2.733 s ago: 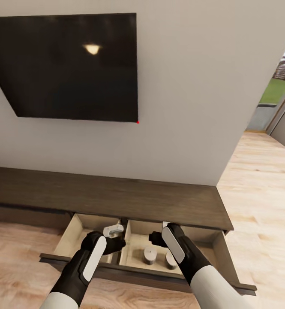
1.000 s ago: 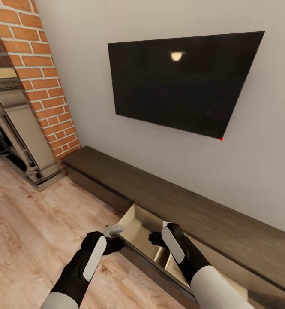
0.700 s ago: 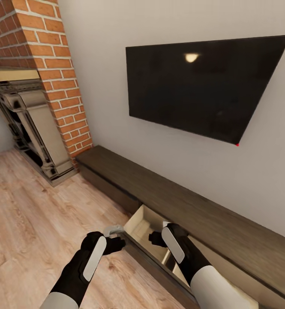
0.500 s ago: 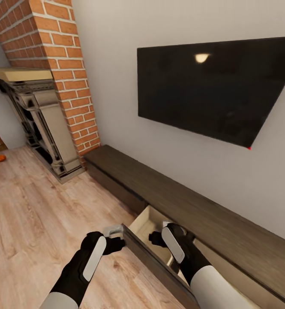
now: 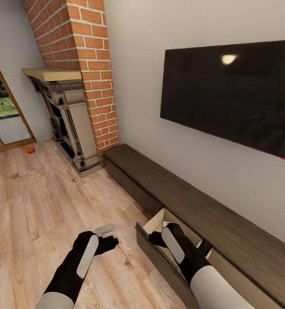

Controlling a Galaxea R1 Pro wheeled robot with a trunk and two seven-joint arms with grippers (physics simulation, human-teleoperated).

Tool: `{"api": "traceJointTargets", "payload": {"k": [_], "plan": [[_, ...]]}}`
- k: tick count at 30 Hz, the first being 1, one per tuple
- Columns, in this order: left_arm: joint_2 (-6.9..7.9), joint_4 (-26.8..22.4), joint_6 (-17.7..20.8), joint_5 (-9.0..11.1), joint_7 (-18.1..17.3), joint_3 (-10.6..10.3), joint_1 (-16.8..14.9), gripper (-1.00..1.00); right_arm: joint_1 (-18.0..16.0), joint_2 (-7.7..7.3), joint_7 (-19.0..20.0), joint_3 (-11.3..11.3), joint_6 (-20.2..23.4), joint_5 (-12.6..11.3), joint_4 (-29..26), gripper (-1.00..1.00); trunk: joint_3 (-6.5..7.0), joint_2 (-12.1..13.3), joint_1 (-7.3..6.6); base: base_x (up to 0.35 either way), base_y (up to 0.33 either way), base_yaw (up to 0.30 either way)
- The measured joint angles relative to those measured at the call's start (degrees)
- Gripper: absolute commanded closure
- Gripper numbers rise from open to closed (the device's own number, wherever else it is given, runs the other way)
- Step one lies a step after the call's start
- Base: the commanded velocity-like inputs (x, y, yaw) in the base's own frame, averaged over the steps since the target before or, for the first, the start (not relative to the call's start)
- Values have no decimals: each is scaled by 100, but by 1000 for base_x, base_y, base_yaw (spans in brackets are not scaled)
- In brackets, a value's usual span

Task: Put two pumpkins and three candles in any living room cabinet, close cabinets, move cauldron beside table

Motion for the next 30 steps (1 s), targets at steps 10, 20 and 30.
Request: {"api": "traceJointTargets", "payload": {"k": [10, 20, 30], "plan": [[797, 18, 117, 26, -44, 460, 1, -100, 0, 0, -6, 45, 7, -1, 0, -100, 27, 0, 0, 0, 0, 290], [1788, 1005, 182, 27, -179, 1362, 111, -100, 2, 0, -15, 66, 0, -5, 17, -100, 56, 0, 0, 36, 0, 288], [1956, 1226, 56, -2, -554, 1396, 111, -100, 78, 0, -72, 451, -7, -24, 11, -100, 106, 0, 0, 265, 4, 258]]}}
